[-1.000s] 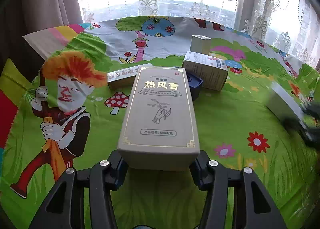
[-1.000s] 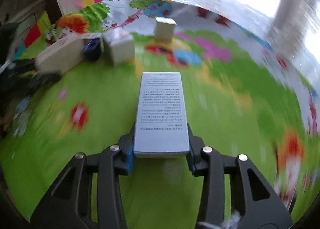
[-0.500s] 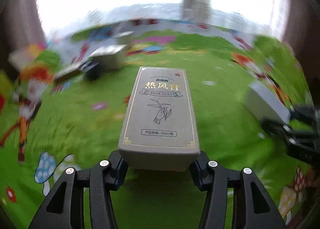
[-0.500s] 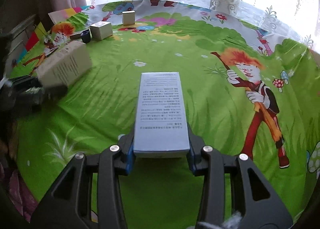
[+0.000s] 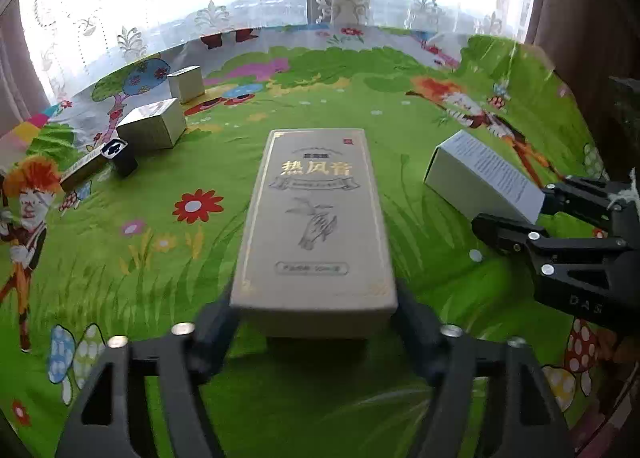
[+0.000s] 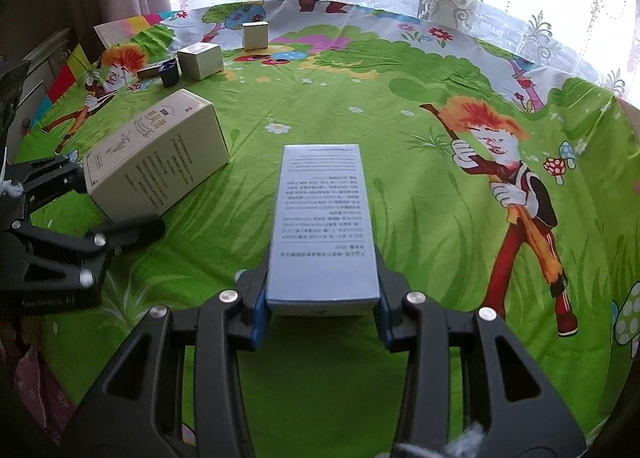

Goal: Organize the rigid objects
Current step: 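Lift and carry both held boxes over to the storage box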

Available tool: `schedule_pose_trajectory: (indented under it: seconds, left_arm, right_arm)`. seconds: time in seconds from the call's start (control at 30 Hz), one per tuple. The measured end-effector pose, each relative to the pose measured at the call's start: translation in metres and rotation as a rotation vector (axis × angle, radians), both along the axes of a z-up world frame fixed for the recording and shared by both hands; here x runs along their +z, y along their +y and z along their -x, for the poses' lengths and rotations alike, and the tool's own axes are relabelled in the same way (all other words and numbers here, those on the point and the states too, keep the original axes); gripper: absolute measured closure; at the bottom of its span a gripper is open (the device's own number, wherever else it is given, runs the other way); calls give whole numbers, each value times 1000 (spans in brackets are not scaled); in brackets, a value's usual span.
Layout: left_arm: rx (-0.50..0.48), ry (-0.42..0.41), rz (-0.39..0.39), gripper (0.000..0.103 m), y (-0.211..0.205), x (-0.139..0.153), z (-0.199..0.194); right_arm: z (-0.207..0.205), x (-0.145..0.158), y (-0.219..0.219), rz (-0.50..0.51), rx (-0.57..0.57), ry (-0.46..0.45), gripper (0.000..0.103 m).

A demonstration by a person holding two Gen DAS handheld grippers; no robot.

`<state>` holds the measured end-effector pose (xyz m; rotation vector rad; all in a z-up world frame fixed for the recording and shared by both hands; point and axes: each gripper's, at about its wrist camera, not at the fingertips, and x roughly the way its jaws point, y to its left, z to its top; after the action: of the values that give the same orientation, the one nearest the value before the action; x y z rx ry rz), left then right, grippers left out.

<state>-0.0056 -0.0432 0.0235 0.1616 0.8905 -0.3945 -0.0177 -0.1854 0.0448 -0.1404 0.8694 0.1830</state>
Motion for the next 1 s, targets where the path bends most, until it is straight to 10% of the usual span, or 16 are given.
schedule_pose_trajectory:
  seconds: [0.23,0.3,0.5,0.83,1.0]
  left_arm:
    - [17,-17,-80,26,-13,6,-22]
    - [28,10,5,51,-6,4,-24]
    - [112,2,116,51,-7,18,-13]
    - [122,-523,140,51,-22,141,95]
    - [90,-653,192,51,-27,175,130]
  right_arm:
    - [-1,0,-1,-8,4,1,57]
    - [-2,0,-2,-7,5,1,57]
    - [1,2,-3,-8,-14,-14,58]
    - [103,90,-40,-136,-257,-579,58]
    - [143,133,-47,-135,-304,-766,58]
